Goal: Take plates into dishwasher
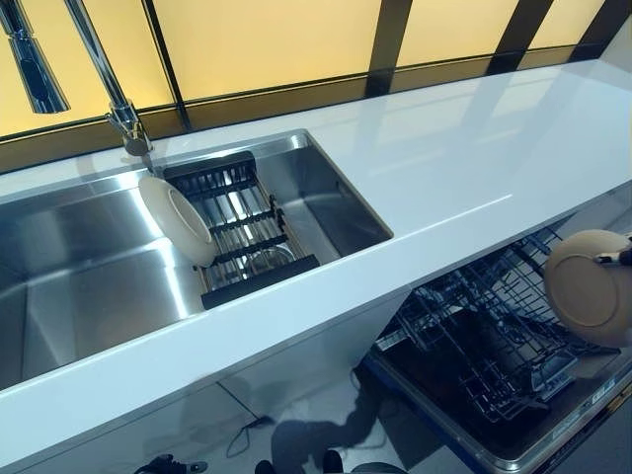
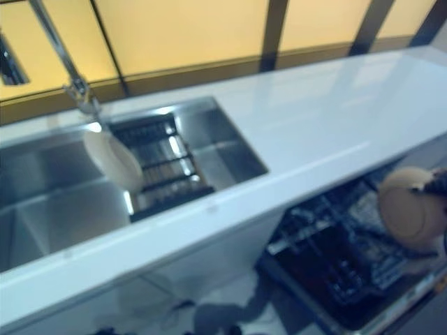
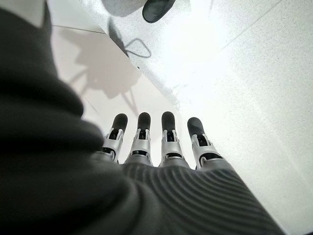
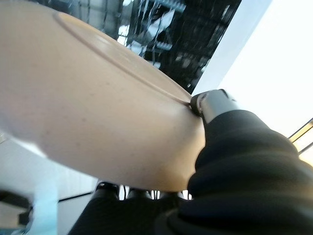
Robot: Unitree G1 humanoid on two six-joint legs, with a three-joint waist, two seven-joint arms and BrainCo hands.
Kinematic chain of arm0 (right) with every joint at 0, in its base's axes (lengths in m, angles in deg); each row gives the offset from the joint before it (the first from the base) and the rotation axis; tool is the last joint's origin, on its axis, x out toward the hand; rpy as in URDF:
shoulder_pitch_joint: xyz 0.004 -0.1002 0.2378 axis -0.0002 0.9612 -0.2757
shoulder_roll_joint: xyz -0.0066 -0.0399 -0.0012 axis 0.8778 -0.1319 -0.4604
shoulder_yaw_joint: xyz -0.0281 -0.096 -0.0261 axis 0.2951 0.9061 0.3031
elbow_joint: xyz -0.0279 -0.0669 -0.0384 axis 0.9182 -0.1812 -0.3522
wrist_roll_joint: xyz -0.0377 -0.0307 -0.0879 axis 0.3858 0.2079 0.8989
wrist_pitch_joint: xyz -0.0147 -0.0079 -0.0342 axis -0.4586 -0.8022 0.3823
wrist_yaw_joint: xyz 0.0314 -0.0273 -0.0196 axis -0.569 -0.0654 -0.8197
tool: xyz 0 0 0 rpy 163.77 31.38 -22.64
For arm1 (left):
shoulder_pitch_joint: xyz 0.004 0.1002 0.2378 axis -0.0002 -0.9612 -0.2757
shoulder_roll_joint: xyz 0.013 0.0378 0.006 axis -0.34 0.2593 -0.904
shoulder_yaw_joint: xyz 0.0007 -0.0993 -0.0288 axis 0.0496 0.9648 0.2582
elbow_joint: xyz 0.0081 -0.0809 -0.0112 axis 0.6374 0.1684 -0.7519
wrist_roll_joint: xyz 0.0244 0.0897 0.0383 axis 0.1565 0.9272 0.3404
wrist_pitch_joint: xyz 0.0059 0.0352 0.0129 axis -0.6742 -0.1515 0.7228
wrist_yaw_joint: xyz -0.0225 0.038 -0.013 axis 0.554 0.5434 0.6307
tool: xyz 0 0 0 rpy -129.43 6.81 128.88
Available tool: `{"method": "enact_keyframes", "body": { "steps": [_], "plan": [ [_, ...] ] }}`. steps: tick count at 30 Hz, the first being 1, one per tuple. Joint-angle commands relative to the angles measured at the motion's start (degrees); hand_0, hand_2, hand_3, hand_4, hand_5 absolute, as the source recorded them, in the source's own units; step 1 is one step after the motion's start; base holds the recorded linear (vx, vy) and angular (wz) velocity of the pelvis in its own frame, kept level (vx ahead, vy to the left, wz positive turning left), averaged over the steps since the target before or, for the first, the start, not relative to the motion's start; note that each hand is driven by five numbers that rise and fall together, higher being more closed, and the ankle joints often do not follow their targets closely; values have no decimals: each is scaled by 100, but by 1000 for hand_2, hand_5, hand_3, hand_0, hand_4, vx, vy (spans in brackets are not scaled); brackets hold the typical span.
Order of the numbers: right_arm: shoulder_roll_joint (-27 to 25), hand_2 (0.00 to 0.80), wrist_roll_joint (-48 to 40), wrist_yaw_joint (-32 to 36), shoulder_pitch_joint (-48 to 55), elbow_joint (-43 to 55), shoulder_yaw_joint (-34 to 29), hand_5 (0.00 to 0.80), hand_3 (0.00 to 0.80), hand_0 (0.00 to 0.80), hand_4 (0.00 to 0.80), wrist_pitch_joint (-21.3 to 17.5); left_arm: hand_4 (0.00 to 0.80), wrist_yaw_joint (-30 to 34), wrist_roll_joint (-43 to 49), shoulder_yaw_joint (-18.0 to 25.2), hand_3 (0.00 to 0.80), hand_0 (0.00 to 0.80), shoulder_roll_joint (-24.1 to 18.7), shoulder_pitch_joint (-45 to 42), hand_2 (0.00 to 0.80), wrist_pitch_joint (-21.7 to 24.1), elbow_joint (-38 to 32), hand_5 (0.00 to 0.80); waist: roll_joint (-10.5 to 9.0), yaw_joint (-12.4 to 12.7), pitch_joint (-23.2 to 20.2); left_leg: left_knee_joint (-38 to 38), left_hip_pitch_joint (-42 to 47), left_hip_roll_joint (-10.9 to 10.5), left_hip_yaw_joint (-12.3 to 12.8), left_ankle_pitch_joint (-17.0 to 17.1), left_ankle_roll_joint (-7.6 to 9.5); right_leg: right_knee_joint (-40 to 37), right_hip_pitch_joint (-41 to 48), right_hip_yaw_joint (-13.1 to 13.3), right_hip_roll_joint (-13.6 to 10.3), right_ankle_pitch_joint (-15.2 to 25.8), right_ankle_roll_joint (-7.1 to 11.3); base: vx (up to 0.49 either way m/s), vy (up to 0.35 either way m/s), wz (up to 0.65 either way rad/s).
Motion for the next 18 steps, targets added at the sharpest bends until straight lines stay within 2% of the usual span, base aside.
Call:
{"method": "enact_keyframes", "body": {
  "steps": [1,5,18],
  "plan": [
    [138,800,300,-71,-126,102,152,800,800,800,800,-253,0,-14,170,84,0,0,-145,126,0,-37,247,0,-189,236,-167,52,353,213,-67,-396,-118,76,-256,-167,-469,335,805,0,0,0],
    [351,800,434,-107,-264,31,395,800,800,800,800,-491,0,-28,171,62,0,0,-138,147,0,-38,229,0,-157,306,-133,65,344,205,-97,-404,-118,65,-237,-235,-496,330,804,0,0,0],
    [1079,800,750,-225,-498,-207,1057,800,800,800,800,-514,0,-24,185,-2,0,0,-59,190,0,-80,172,0,-73,456,-68,69,316,197,-205,-382,-137,61,-194,-360,-556,311,801,-4,0,4]
  ]
}}
